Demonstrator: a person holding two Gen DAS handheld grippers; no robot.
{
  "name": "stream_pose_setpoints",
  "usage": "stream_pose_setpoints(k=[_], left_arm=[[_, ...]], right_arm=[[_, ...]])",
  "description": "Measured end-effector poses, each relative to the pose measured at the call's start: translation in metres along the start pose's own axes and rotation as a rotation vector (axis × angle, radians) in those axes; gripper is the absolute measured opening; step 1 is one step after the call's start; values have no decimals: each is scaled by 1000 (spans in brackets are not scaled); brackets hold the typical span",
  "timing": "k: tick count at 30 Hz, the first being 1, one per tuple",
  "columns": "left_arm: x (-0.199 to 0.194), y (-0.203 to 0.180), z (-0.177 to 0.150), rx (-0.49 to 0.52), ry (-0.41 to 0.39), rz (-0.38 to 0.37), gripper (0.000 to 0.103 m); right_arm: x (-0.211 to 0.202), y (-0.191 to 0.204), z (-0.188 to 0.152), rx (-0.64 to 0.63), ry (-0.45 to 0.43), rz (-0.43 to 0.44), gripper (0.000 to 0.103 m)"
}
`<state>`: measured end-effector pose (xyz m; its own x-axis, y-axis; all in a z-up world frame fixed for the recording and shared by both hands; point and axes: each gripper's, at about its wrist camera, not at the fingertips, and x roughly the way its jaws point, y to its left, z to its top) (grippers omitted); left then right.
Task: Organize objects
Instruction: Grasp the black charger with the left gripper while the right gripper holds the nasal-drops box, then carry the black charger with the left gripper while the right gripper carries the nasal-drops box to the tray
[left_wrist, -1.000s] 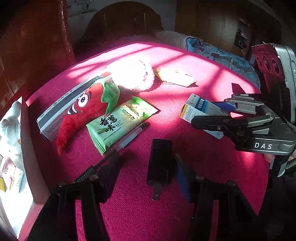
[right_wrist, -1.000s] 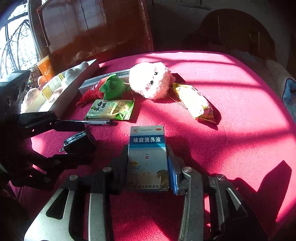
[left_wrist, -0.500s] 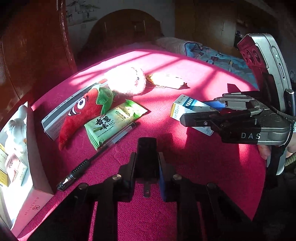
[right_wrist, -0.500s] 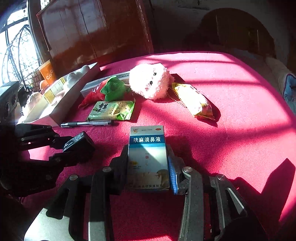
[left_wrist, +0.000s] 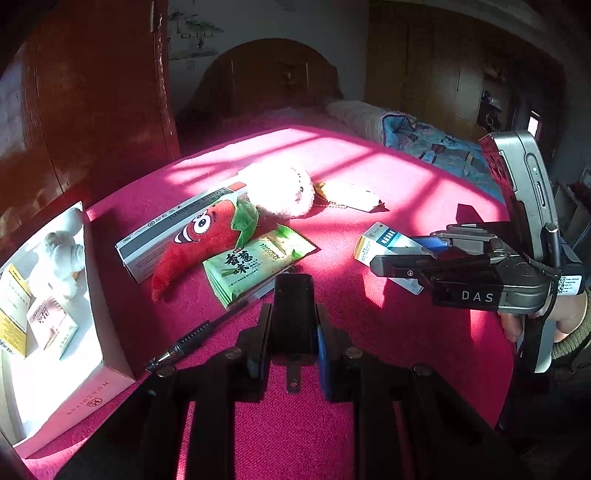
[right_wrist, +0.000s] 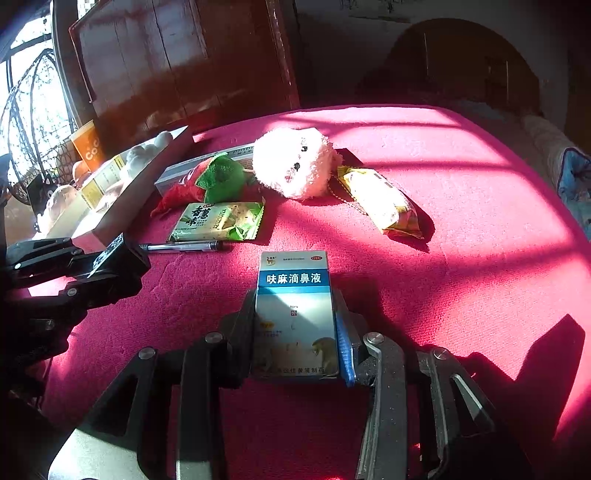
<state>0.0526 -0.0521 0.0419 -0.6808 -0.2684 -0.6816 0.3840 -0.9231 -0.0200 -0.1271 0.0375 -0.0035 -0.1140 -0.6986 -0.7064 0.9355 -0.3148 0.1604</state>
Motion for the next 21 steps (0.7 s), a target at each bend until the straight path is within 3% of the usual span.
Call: stream_pose_setpoints(k=[21], left_arm=[[-23,25,2,-91,-76,38,20]], right_arm=[[-30,11,14,57,-83,1,36]])
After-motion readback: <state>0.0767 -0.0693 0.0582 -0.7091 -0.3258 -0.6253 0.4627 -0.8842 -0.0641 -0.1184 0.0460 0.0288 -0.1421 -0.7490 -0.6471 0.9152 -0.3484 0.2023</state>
